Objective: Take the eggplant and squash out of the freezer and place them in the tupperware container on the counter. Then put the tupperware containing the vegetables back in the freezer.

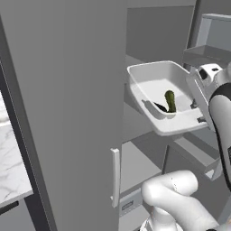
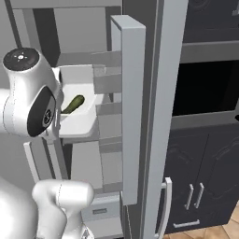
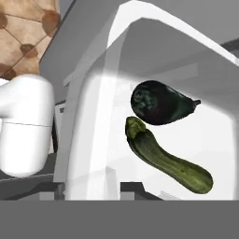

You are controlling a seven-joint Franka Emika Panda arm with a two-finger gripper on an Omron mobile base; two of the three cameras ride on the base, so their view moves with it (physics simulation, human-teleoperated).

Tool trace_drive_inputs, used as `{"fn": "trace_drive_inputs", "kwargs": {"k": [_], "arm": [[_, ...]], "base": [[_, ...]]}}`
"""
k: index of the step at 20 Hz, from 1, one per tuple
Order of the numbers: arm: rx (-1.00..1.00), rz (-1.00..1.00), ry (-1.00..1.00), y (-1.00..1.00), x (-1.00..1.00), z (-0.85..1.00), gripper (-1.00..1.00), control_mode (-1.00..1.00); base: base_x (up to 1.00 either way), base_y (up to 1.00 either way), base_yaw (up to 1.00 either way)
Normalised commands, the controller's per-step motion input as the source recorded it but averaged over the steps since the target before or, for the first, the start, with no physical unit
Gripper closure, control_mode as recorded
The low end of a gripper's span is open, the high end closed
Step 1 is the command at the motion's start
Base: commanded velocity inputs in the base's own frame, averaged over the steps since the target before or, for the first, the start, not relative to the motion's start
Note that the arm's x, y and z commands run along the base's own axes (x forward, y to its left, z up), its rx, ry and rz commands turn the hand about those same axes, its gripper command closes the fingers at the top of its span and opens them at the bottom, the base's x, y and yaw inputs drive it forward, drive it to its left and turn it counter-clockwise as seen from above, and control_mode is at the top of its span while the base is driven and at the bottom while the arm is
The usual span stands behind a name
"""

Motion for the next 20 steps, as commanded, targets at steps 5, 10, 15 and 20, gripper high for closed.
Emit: {"fn": "trace_drive_inputs", "kwargs": {"k": [5, 10, 15, 20], "arm": [[0.00, -0.04, -0.22, 0.00, -0.44, 0.17, 1.00, -1.00], [0.00, -0.07, -0.38, 0.04, -0.57, 0.30, 1.00, -1.00], [0.01, -0.05, -0.10, 0.06, 0.16, 0.20, 1.00, -1.00], [0.02, -0.01, -0.02, 0.09, 0.52, 0.09, 1.00, -1.00]], "base": [[0.00, 0.00, 0.00], [0.00, 0.00, 0.00], [0.00, 0.00, 0.00], [0.00, 0.00, 0.00]]}}
